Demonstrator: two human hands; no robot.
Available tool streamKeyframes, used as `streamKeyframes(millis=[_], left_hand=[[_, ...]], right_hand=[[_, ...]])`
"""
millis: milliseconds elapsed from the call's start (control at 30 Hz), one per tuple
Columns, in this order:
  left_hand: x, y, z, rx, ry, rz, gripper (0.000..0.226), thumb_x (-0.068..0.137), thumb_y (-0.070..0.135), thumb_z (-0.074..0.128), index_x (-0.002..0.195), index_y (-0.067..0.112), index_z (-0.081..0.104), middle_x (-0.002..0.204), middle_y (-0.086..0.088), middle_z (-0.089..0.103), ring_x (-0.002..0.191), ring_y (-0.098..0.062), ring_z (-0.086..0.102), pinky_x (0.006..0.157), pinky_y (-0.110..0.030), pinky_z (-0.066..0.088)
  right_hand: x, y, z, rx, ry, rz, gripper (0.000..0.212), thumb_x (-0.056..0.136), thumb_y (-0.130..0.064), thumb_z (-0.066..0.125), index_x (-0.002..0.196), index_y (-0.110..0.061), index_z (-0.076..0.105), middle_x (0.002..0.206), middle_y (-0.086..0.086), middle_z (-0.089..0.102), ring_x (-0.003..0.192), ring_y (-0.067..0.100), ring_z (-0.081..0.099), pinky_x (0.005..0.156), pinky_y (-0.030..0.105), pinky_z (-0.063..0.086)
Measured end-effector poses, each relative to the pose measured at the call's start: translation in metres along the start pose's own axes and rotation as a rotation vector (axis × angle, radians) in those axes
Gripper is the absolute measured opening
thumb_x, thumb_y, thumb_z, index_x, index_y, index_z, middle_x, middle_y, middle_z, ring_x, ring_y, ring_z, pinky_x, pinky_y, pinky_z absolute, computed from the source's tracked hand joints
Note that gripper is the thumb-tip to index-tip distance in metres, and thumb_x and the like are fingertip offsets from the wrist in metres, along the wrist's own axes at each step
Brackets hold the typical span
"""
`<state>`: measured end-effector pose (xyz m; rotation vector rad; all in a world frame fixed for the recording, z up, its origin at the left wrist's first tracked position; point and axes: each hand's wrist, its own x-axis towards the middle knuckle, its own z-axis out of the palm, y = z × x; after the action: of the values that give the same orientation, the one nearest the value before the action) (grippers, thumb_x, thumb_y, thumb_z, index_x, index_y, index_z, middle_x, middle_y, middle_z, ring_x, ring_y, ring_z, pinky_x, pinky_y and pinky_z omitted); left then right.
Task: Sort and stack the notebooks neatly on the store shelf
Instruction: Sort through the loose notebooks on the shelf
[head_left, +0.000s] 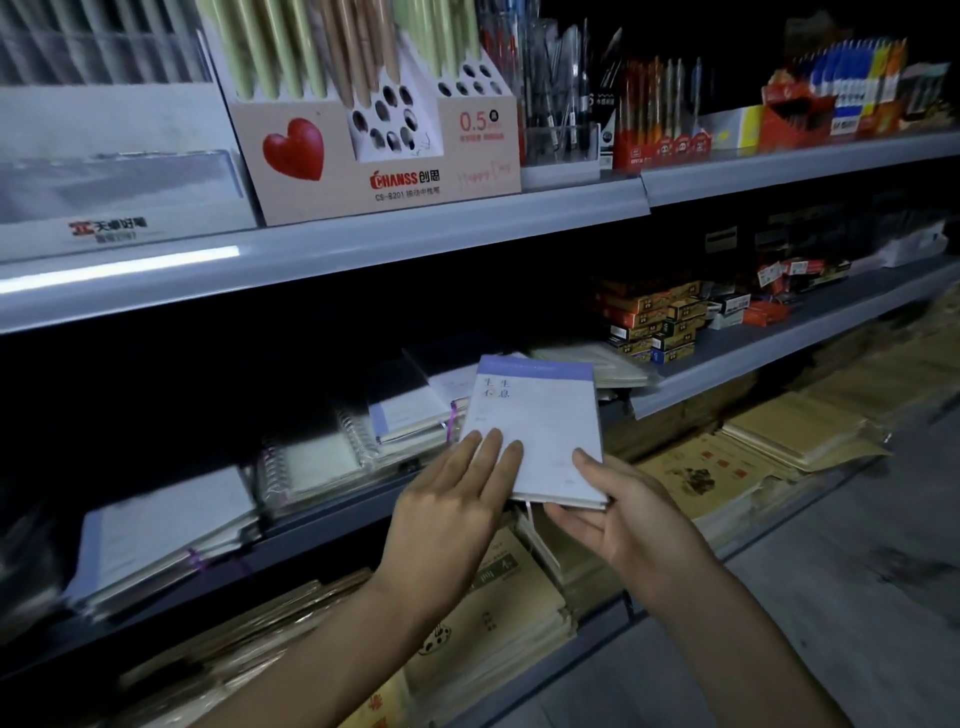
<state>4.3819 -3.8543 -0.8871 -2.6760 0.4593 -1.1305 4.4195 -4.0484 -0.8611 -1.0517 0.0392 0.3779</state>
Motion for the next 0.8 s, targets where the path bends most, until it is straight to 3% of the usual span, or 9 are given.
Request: streamKeyframes(millis=[67, 167, 233, 300, 400, 500, 700, 800], left_hand=[[-0.007, -0.003, -0.004, -0.158, -0.047, -0.044, 0.048, 0.098, 0.03, 0.061, 0.144, 0.017, 0.063, 0.148, -0.006, 0.062, 0.136, -0.027, 0.061, 0.106, -0.044, 0.056], [-0.021, -0.004, -0.017, -0.534, -0.196, -0.257, 0.07, 0.095, 0.048, 0.073, 0.158, 0.041, 0.042, 0.167, 0.018, 0.032, 0.156, -0.002, 0.025, 0.125, -0.026, 0.028], [-0.029, -0.004, -0.03, -0.852, -0.179, -0.497, 0.075, 0.091, 0.051, 0.076, 0.156, 0.048, 0.039, 0.161, 0.035, 0.033, 0.148, 0.017, 0.025, 0.117, -0.008, 0.026], [-0.035, -0.007, -0.041, -1.082, -0.094, -0.755, 0.076, 0.087, 0.05, 0.077, 0.152, 0.05, 0.04, 0.147, 0.039, 0.047, 0.133, 0.023, 0.041, 0.102, -0.002, 0.038], [-0.043, -0.011, -0.048, -1.485, -0.155, -1.026, 0.056, 0.094, 0.036, 0.07, 0.147, 0.034, 0.052, 0.131, 0.013, 0.072, 0.115, -0.004, 0.071, 0.091, -0.021, 0.058], [-0.051, -0.013, -0.054, -1.745, -0.217, -1.12, 0.037, 0.1, 0.03, 0.062, 0.134, 0.018, 0.068, 0.121, -0.008, 0.078, 0.109, -0.028, 0.076, 0.085, -0.034, 0.062], [-0.081, -0.022, -0.059, -1.686, -0.139, -1.169, 0.031, 0.091, 0.025, 0.072, 0.115, 0.006, 0.075, 0.106, -0.018, 0.078, 0.079, -0.024, 0.073, 0.065, -0.033, 0.058], [-0.098, -0.03, -0.063, -1.599, -0.049, -1.219, 0.022, 0.092, 0.025, 0.081, 0.106, 0.008, 0.078, 0.102, -0.027, 0.075, 0.074, -0.022, 0.066, 0.06, -0.032, 0.052]], right_hand=[[-0.005, 0.006, -0.001, -0.05, 0.033, -0.024, 0.024, 0.099, -0.014, 0.065, 0.122, -0.011, 0.069, 0.106, 0.009, 0.079, 0.096, 0.025, 0.077, 0.069, 0.031, 0.062], [-0.011, 0.009, -0.003, -0.15, 0.05, -0.074, 0.023, 0.1, -0.015, 0.064, 0.121, -0.017, 0.071, 0.103, 0.004, 0.08, 0.083, 0.016, 0.075, 0.061, 0.026, 0.056], [-0.014, 0.008, -0.006, -0.169, 0.029, -0.091, 0.024, 0.1, -0.015, 0.064, 0.123, -0.018, 0.071, 0.105, 0.005, 0.079, 0.076, 0.013, 0.074, 0.058, 0.025, 0.053], [-0.015, 0.006, -0.008, -0.161, 0.005, -0.095, 0.026, 0.1, -0.016, 0.063, 0.124, -0.018, 0.071, 0.11, 0.007, 0.078, 0.078, 0.014, 0.072, 0.056, 0.025, 0.05], [-0.017, 0.007, -0.007, -0.179, -0.055, -0.098, 0.028, 0.098, -0.016, 0.063, 0.124, -0.02, 0.071, 0.116, 0.006, 0.076, 0.086, 0.016, 0.068, 0.059, 0.025, 0.049], [-0.023, 0.01, 0.0, -0.237, -0.143, -0.105, 0.035, 0.09, -0.022, 0.065, 0.125, -0.022, 0.071, 0.116, 0.004, 0.076, 0.087, 0.015, 0.069, 0.056, 0.023, 0.051], [-0.024, 0.026, 0.025, -0.275, -0.262, -0.018, 0.041, 0.086, -0.023, 0.065, 0.127, -0.022, 0.068, 0.119, 0.005, 0.076, 0.095, 0.024, 0.074, 0.054, 0.028, 0.055], [-0.02, 0.038, 0.047, -0.288, -0.277, 0.011, 0.038, 0.085, -0.021, 0.064, 0.123, -0.023, 0.068, 0.114, 0.004, 0.078, 0.092, 0.026, 0.077, 0.055, 0.033, 0.057]])
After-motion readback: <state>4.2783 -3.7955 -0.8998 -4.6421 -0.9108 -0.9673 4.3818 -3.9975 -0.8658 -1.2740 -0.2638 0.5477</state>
